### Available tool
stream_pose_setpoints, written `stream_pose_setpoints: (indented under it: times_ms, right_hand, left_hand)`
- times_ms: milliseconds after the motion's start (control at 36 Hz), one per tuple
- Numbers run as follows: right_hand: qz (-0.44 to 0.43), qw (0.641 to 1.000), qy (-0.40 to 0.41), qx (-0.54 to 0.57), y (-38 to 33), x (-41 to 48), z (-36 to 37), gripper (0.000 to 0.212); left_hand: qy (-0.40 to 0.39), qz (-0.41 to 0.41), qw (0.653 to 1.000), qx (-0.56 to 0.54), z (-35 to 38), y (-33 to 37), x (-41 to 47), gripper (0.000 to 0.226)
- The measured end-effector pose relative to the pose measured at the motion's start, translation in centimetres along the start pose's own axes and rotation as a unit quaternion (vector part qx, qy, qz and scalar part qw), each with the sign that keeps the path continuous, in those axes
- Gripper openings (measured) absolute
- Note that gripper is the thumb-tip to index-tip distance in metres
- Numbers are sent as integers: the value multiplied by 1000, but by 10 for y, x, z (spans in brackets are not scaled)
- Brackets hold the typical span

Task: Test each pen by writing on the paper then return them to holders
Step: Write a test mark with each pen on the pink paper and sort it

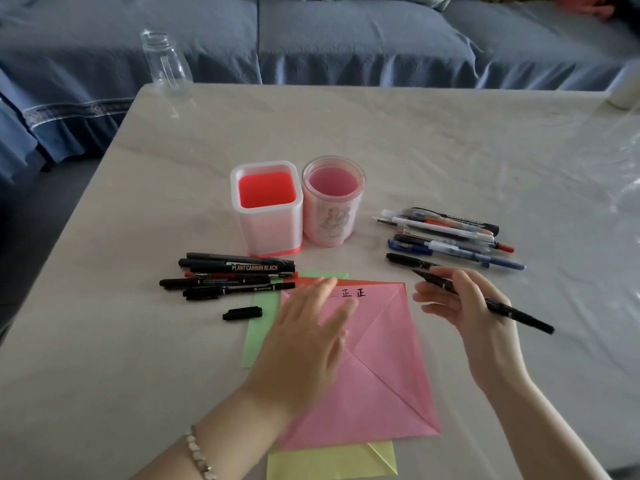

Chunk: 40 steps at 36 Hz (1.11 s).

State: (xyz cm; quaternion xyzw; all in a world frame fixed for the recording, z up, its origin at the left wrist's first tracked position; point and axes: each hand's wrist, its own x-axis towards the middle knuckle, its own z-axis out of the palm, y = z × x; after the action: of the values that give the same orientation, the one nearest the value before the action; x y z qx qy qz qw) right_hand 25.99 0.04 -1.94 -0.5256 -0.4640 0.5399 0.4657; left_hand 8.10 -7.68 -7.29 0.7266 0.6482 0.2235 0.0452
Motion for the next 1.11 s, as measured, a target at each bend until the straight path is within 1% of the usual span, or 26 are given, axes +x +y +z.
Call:
stream_pose_setpoints:
  times_ms: [56, 111, 194, 278, 361, 417, 583, 667, 722, 861, 972, 1111]
  right_hand:
    - [-3, 1000, 6, -4, 1, 3, 2, 28]
    - [-15, 1000, 15, -13, 3, 7, 4, 24]
    - [-33, 998, 43, -32, 7, 14, 9, 20]
    - [-53, 994, 73, -52, 14, 22, 15, 25]
    - [-65, 991, 97, -72, 23, 29, 22, 37]
    - [-73, 988, 104, -89, 29, 34, 29, 41]
    - [-112, 975, 127, -147, 52, 41, 46, 41]
    - [-145, 963, 130, -187, 62, 41, 47, 45]
    - [-160, 960, 128, -193, 66, 41, 46, 44]
    - [-153, 960, 140, -189, 68, 42, 45, 43]
    - [-155, 959, 127, -200, 67, 40, 46, 35]
    - [-155, 959, 117, -207, 67, 40, 46, 33]
  left_hand:
    - [-49, 8, 999, 11, 7, 7, 5, 40]
    - [-81, 21, 996, 21, 15, 8, 9, 43]
    - [-114, 27, 993, 29, 23, 4, 15, 46]
    - [-132, 26, 991, 6, 27, -1, 15, 49]
    - [-131, 21, 991, -8, 29, -3, 16, 50]
    - [-132, 17, 991, -20, 30, -3, 16, 51]
    - [-117, 24, 993, -19, 33, -5, 17, 49]
    - [-108, 20, 993, -35, 34, -5, 17, 48]
    - [-105, 19, 994, -36, 34, -5, 16, 48]
    - [-103, 15, 994, -44, 33, -5, 17, 47]
    - [-104, 14, 993, -45, 33, -4, 16, 47]
    - [-107, 11, 993, -48, 32, -4, 17, 47]
